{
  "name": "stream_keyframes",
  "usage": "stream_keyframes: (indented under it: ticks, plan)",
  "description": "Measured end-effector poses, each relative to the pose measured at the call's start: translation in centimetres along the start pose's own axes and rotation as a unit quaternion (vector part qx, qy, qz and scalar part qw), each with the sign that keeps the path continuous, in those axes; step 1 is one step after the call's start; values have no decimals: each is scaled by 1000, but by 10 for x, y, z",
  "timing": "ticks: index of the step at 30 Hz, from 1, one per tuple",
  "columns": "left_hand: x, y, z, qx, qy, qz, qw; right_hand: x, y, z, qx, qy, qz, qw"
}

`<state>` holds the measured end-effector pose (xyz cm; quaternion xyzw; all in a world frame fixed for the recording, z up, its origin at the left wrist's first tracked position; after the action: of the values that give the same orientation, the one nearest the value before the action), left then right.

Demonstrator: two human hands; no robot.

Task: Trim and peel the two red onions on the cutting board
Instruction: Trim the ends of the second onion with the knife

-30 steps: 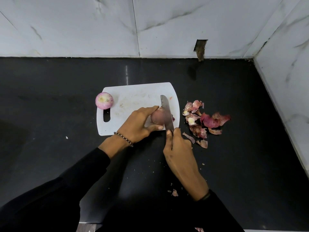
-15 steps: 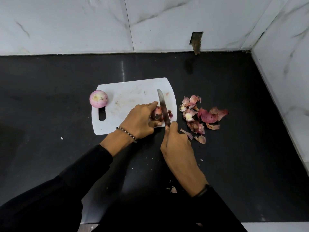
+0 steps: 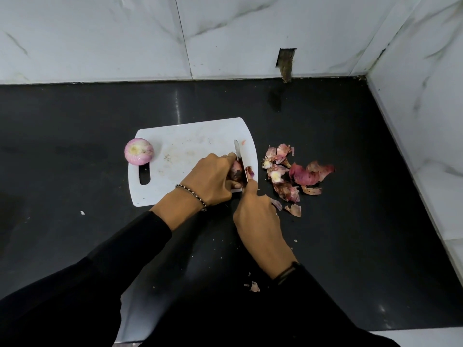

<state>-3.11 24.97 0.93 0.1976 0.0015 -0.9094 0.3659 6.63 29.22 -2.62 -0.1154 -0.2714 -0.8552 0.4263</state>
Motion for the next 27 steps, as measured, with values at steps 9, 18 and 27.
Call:
stream_keyframes:
  ticks: [9, 18, 27]
  plan:
    - [7, 5, -2, -12, 24, 8, 1000, -6, 3, -15, 12, 12, -14, 1000]
    - [25, 24, -10, -95, 89, -11, 991, -6, 4, -6, -12, 28, 3, 1000]
    - [73, 70, 1, -180, 273, 56, 943, -13, 0, -7, -17, -28, 11, 999]
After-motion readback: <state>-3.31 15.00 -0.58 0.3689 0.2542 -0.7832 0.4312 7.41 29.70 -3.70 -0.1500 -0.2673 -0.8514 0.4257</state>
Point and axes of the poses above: each hand's wrist, its own y-axis away from the middle knuckle, its own z-axis out of the back of the hand, x = y × z, the point moved 10 cm from there along -y, towards the middle knuckle, and after that the axes turned 2 degrees about -x, right-handed, at the moved point
